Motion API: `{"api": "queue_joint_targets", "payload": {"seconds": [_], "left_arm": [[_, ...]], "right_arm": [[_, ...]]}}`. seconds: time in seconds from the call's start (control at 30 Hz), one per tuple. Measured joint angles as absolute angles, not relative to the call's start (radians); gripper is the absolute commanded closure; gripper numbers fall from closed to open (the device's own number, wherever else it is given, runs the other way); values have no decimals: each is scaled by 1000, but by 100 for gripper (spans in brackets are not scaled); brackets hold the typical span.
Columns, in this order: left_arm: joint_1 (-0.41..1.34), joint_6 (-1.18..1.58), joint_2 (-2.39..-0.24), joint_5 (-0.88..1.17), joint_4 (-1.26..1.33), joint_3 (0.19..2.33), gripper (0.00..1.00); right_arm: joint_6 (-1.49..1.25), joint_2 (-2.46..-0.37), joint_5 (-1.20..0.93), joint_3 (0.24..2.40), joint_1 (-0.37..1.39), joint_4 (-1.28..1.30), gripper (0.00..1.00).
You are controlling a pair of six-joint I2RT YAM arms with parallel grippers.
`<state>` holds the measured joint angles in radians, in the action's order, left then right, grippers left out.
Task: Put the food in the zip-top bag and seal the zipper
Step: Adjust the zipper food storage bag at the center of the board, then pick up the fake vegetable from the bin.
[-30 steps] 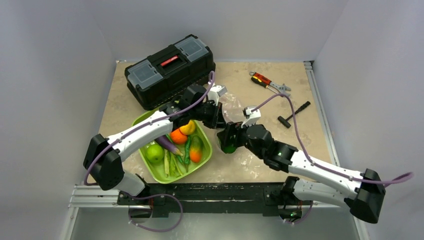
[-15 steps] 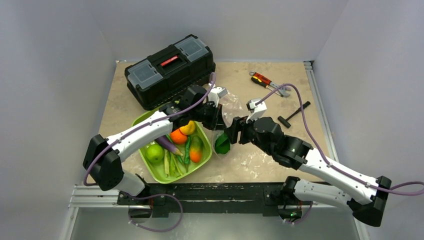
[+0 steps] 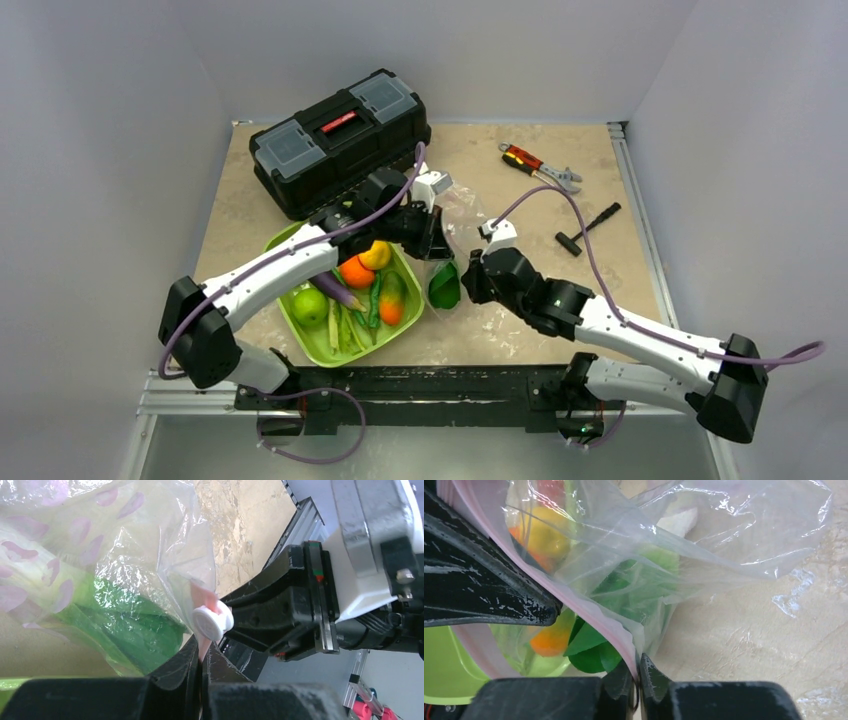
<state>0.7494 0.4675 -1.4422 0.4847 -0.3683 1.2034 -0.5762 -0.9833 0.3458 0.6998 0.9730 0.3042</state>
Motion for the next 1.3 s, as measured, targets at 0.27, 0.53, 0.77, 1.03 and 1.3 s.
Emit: {"api": "queue_joint_targets", "payload": {"seconds": [0.27,0.53,0.77,1.03,1.3], "left_arm": [[744,421,-1376,377,-503,1290,45],[740,504,-1031,166,-627,1283,16],[740,595,-802,51,-760,1249,21],[740,609,-800,-49,-904,1250,17],[740,610,-738,-102,-962,1202,15]], "right_arm": [[-607,-999,309,886,964,363,100],[-625,-1111,239,1226,920,395,100],[-590,-1199,163,1236,902,403,100],[-501,-1145,289,1247,901,477,100],[-407,-981,547,1248,889,627,100]]}}
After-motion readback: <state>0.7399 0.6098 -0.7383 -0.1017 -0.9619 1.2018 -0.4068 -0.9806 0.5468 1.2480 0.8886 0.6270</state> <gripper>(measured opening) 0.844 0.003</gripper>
